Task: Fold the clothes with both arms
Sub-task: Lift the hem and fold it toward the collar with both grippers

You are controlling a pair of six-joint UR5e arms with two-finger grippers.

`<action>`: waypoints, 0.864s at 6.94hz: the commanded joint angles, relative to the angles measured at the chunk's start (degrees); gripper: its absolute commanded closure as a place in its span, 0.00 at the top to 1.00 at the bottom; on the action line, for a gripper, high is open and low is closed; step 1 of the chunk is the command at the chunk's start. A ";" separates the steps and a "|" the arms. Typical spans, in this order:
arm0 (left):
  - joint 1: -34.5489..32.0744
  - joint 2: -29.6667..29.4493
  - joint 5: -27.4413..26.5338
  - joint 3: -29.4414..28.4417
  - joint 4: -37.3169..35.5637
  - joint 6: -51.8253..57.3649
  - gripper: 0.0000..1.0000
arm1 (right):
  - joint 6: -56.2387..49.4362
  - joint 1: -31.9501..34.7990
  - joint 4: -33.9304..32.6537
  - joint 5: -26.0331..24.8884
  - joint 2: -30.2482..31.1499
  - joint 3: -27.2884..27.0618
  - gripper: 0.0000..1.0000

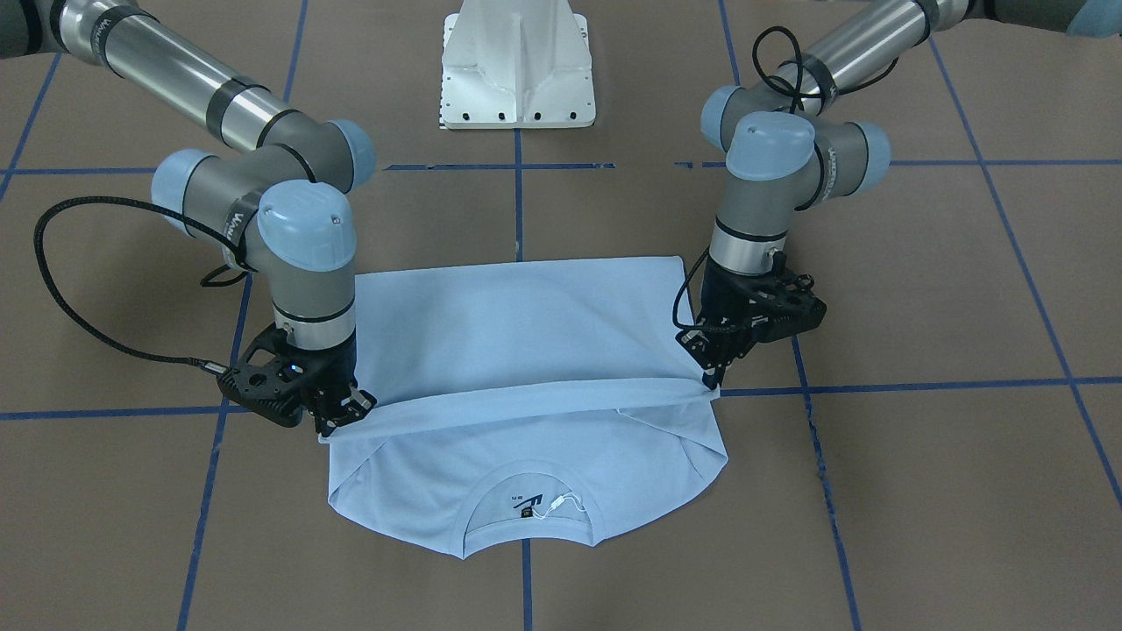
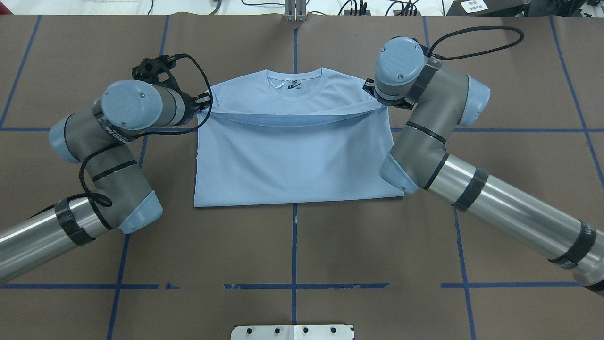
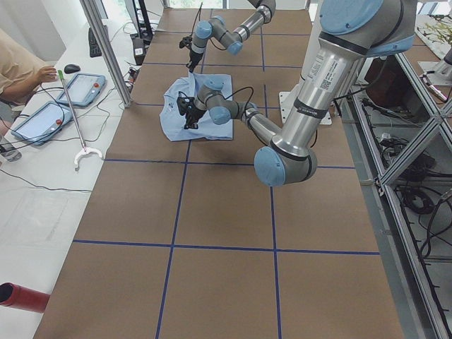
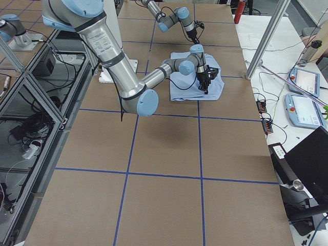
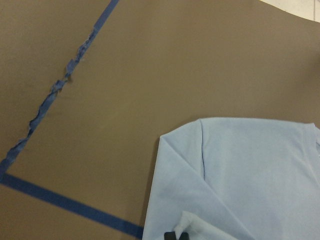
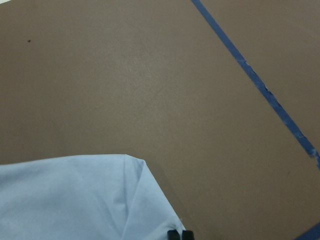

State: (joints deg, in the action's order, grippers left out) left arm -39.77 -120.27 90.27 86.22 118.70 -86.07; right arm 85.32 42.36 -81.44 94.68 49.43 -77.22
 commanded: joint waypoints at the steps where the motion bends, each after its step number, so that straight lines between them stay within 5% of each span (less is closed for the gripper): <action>1: -0.92 -2.24 -2.10 -6.14 4.86 0.12 0.00 | -2.43 1.05 0.84 -0.28 -3.11 5.49 0.00; 6: -2.67 -2.69 -2.90 -9.23 7.59 0.20 0.00 | -3.14 1.32 0.93 -0.46 -6.45 9.27 0.00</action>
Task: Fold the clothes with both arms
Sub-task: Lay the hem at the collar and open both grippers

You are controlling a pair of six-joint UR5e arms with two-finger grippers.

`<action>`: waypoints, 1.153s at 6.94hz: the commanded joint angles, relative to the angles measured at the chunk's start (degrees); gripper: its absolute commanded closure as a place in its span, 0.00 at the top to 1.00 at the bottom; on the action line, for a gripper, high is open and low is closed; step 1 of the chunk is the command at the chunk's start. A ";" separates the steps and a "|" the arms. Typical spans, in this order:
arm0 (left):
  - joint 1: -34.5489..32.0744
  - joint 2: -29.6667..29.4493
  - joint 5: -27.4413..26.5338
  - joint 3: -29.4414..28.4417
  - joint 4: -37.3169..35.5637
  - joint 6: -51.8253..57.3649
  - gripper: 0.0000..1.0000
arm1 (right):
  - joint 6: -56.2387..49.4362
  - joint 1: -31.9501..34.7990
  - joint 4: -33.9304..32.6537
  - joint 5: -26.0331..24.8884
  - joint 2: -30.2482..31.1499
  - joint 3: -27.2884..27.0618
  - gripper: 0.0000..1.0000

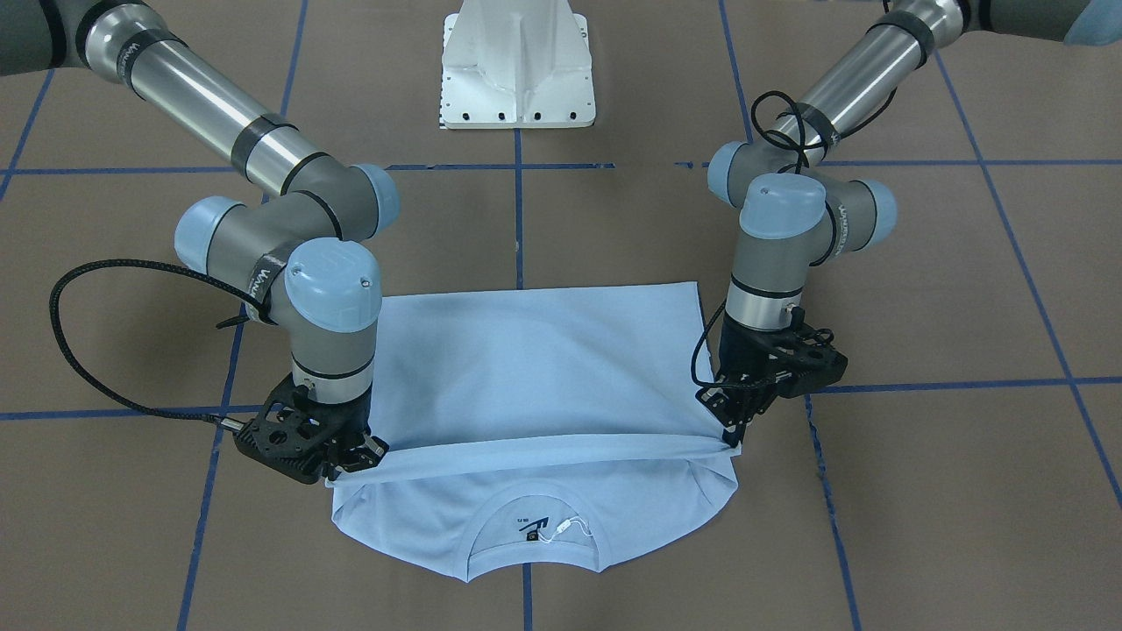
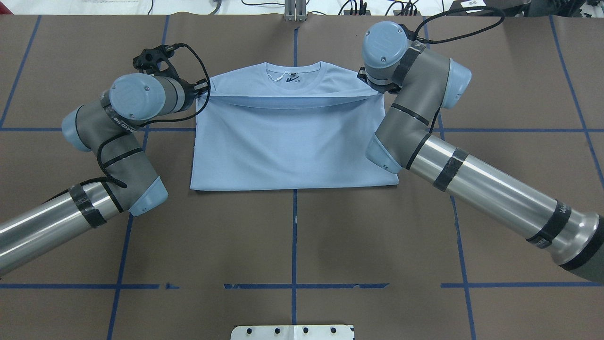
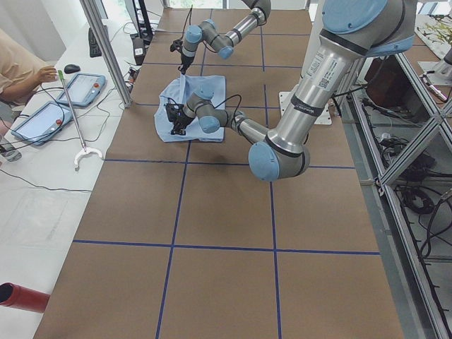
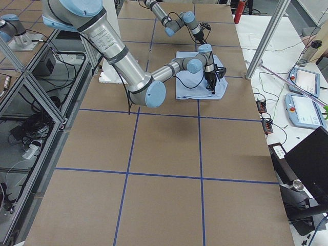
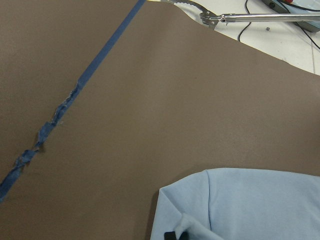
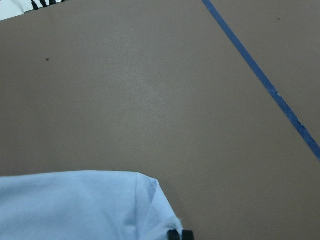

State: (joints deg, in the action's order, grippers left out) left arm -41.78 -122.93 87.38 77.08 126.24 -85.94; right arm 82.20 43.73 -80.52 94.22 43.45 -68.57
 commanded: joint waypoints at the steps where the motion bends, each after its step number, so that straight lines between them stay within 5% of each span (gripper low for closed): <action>1: -1.46 -0.11 0.07 0.00 0.23 2.42 0.00 | -0.02 -0.05 -0.08 0.00 -1.00 0.89 0.00; 5: -2.34 -0.20 0.51 -0.27 0.76 2.88 0.03 | -0.02 0.13 0.01 -0.09 -1.88 2.29 0.00; 7: -2.34 -0.20 0.60 -0.35 0.76 2.79 0.21 | 0.07 0.13 2.37 -0.44 -1.97 2.48 0.60; 8: -2.34 -0.20 0.60 -0.27 0.85 2.79 0.25 | 0.33 0.13 2.47 -0.44 -2.40 2.48 0.74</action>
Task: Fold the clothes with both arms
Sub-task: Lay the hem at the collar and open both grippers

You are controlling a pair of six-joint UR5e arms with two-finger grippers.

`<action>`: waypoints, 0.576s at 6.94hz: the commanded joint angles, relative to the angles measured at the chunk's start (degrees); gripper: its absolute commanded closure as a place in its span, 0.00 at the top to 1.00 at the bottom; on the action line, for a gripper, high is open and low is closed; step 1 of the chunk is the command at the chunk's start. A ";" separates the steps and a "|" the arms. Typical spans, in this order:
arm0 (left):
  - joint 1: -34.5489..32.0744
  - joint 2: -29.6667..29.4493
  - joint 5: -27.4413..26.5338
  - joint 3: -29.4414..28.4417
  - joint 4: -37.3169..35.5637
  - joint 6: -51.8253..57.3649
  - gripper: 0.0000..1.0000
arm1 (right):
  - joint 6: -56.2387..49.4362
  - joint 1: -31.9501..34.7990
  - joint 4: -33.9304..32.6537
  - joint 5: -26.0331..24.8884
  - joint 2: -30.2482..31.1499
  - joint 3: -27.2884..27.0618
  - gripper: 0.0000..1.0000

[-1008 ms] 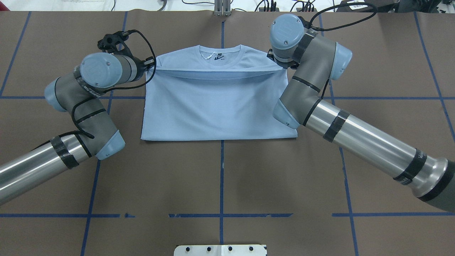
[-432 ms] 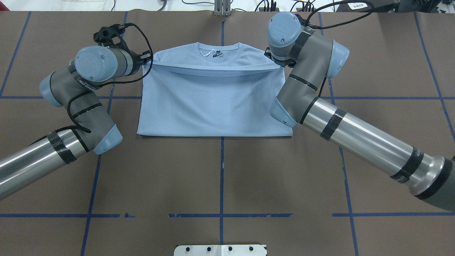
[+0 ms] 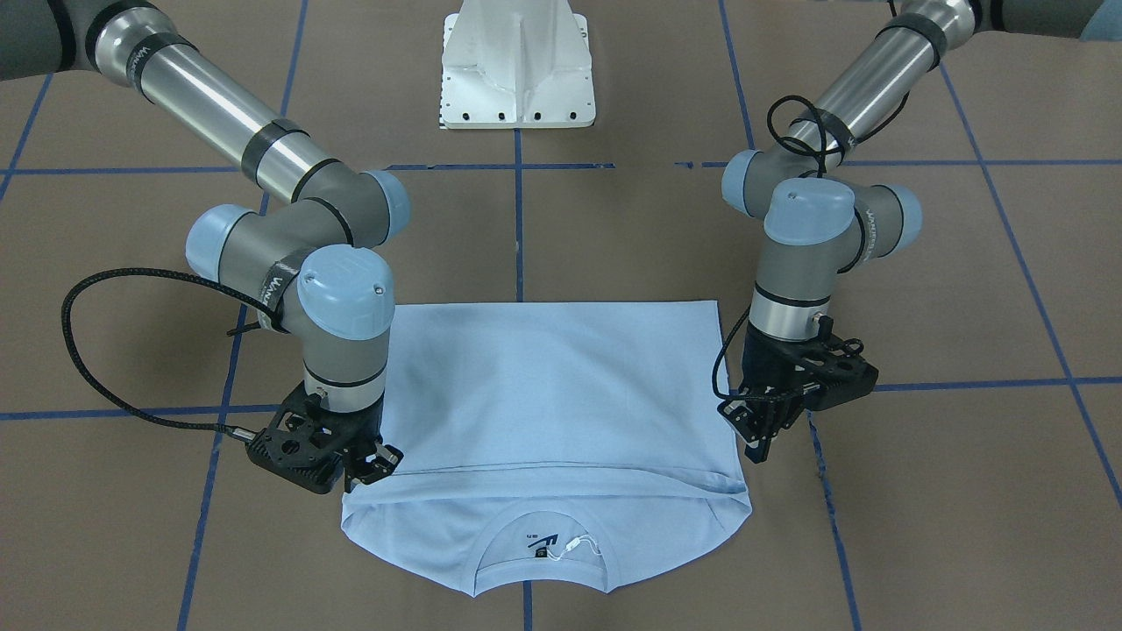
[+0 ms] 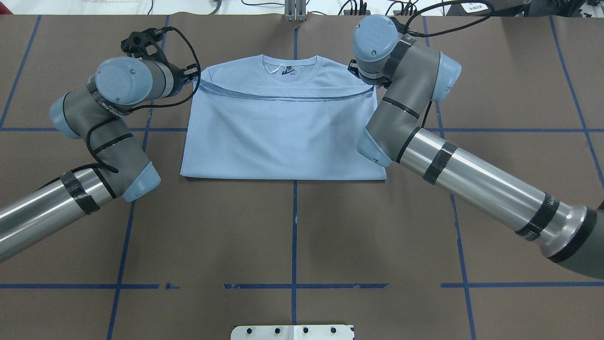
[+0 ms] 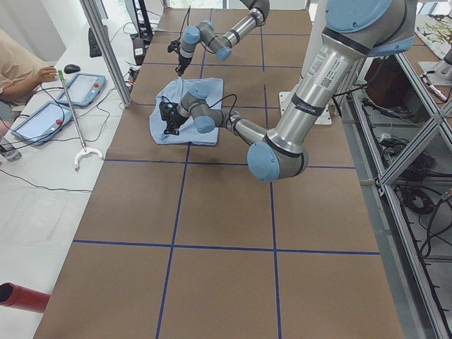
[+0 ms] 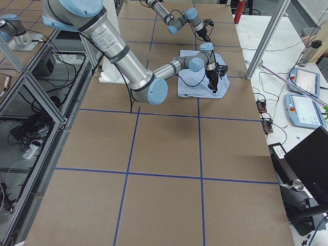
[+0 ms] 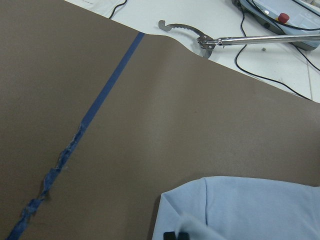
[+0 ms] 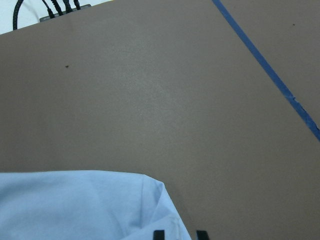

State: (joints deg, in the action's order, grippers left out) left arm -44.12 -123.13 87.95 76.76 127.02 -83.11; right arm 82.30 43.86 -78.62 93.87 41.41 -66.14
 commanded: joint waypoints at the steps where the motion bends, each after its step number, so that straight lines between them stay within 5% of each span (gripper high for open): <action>1: -0.09 0.00 0.12 0.05 0.16 -0.03 0.27 | 0.84 0.00 0.75 -0.09 -0.54 -0.56 0.78; 2: -0.18 0.00 0.47 0.40 1.37 -0.29 0.27 | 1.11 0.09 0.67 0.43 1.64 -4.66 0.77; 4: -0.79 0.78 6.87 3.37 1.56 -0.38 0.28 | 10.55 -6.03 0.75 1.14 19.94 -28.42 0.82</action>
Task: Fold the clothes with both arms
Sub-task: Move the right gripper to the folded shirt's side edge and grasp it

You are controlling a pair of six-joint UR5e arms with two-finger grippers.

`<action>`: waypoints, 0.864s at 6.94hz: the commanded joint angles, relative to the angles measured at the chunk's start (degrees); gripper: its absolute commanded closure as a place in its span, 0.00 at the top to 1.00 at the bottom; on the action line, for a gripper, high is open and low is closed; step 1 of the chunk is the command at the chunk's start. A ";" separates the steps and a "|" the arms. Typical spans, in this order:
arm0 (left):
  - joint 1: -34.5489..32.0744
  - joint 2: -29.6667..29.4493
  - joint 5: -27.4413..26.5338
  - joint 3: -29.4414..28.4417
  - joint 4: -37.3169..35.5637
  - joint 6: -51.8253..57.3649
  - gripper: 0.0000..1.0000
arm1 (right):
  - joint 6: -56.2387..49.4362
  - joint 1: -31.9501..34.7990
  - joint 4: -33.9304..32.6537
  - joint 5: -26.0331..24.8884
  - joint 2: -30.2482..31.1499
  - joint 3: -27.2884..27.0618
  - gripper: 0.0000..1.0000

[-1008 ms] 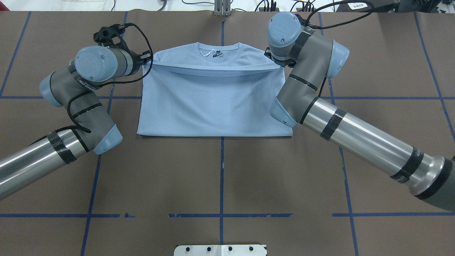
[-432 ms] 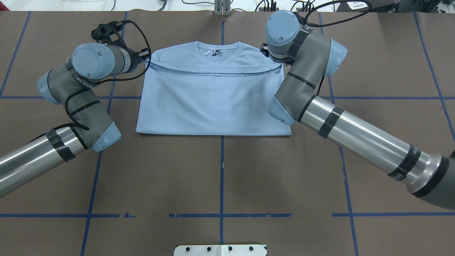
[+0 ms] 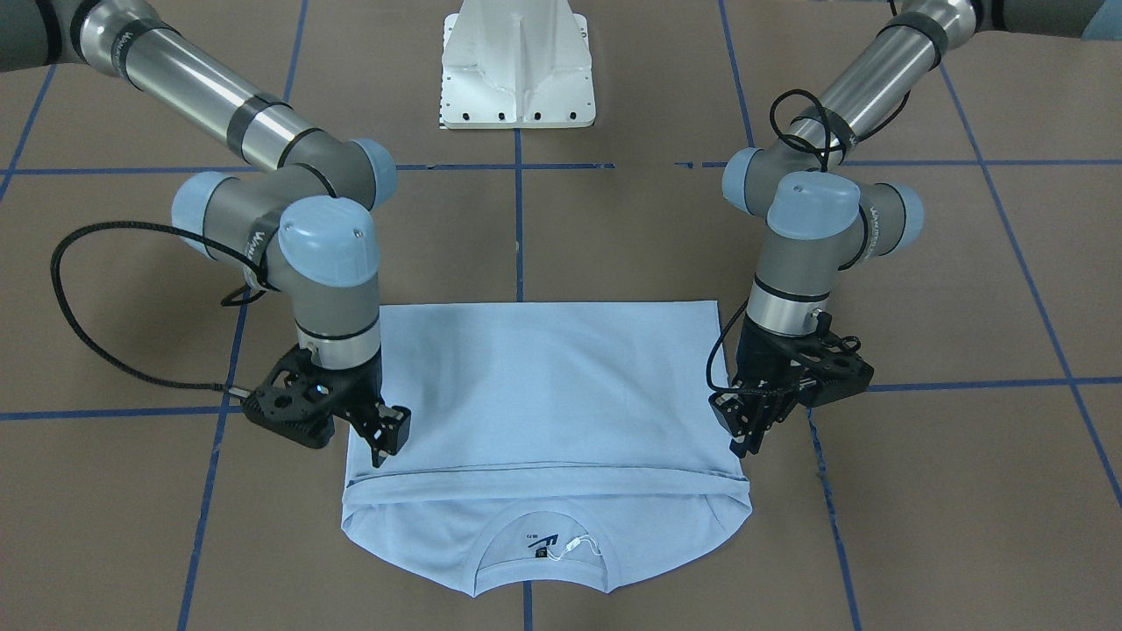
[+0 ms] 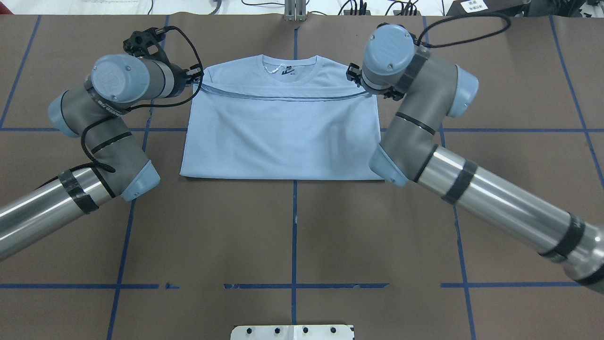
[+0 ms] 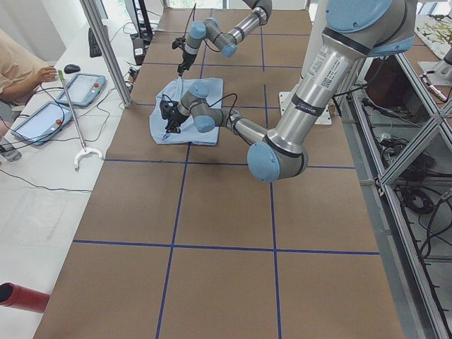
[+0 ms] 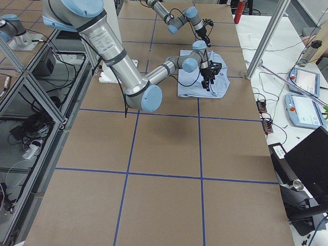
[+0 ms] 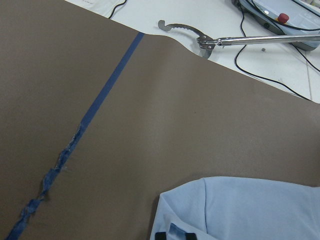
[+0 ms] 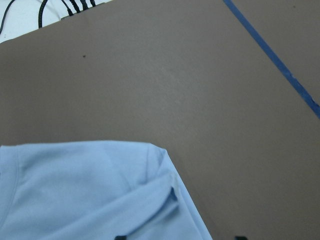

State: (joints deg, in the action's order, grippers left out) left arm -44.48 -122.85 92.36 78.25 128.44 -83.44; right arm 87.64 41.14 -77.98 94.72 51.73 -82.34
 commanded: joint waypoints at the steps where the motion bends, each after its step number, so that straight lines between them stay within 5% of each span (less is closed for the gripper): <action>1: -0.60 0.94 2.48 2.60 0.15 -0.14 0.28 | 13.00 -5.87 0.20 -0.15 12.92 -15.27 0.83; 3: -0.61 1.12 2.30 4.10 -0.12 -0.32 0.29 | 24.01 -9.57 0.28 0.02 14.09 -15.83 0.83; 6: -0.52 3.23 2.13 8.50 -0.56 -0.32 0.29 | 25.74 -10.90 0.20 -0.07 14.62 -16.10 0.81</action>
State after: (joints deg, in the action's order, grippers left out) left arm -45.04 -120.12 94.56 85.66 127.93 -83.76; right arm 113.10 30.61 -77.76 94.70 66.25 -98.75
